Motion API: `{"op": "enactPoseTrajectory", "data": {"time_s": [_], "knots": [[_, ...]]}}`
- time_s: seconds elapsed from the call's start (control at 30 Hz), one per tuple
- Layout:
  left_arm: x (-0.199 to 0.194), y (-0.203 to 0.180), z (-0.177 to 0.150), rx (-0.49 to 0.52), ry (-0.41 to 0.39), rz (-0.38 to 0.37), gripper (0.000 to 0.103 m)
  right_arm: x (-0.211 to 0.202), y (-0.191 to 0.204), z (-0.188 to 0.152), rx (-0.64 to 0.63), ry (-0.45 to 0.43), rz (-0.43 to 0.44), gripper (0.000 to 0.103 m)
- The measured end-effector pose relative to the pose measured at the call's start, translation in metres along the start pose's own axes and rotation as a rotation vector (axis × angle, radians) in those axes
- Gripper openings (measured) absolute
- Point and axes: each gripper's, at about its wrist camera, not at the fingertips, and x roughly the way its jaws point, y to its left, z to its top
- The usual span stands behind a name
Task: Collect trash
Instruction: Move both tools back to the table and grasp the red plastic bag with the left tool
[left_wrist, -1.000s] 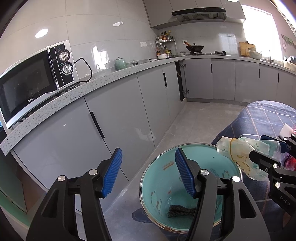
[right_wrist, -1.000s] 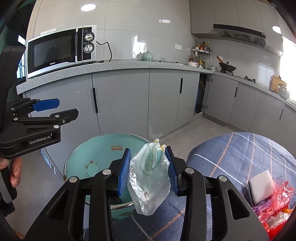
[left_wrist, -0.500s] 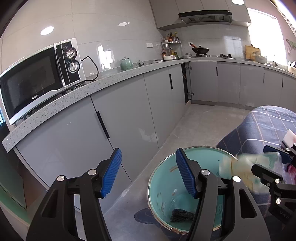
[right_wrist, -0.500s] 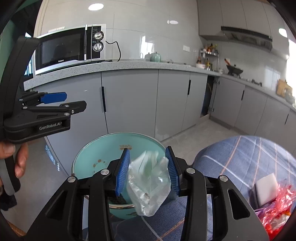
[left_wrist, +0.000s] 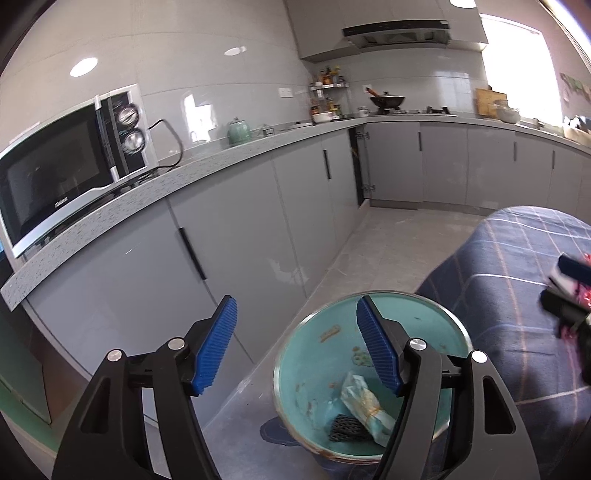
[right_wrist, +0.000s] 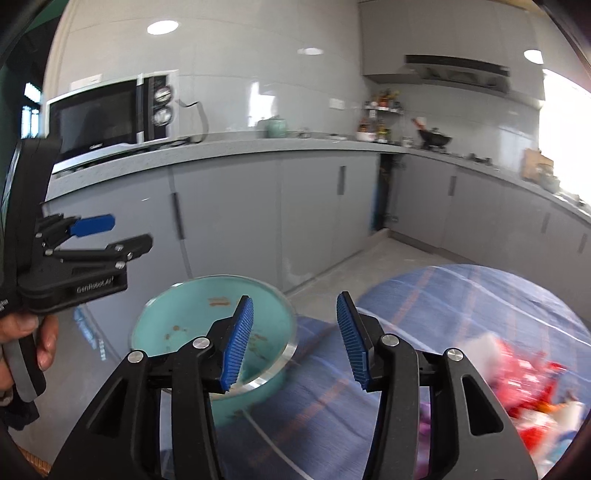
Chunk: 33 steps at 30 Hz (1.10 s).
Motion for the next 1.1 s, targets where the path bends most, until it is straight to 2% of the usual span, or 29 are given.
{"op": "enactPoseTrajectory", "data": {"time_s": [0.2, 0.43, 0.53, 0.67, 0.83, 1.03, 1.1], "knots": [[-0.02, -0.059, 0.002, 0.09, -0.023, -0.09, 0.073, -0.064, -0.059, -0.017, 0.082, -0.013, -0.155, 0.055], [-0.046, -0.146, -0.006, 0.192, -0.037, -0.229, 0.073, -0.141, -0.149, -0.069, 0.264, 0.014, -0.387, 0.058], [-0.053, -0.177, -0.012, 0.222, -0.031, -0.275, 0.073, -0.164, -0.175, -0.095, 0.32, 0.038, -0.46, 0.059], [-0.07, -0.221, -0.022, 0.263, -0.029, -0.356, 0.073, -0.18, -0.191, -0.123, 0.35, 0.076, -0.497, 0.059], [-0.087, -0.256, -0.029, 0.316, -0.046, -0.412, 0.073, -0.196, -0.203, -0.151, 0.381, 0.092, -0.511, 0.059], [-0.087, -0.291, -0.035, 0.377, -0.012, -0.465, 0.073, -0.201, -0.201, -0.162, 0.397, 0.07, -0.504, 0.06], [-0.085, -0.299, -0.04, 0.391, 0.001, -0.483, 0.068, -0.202, -0.201, -0.162, 0.401, 0.06, -0.497, 0.061]]}}
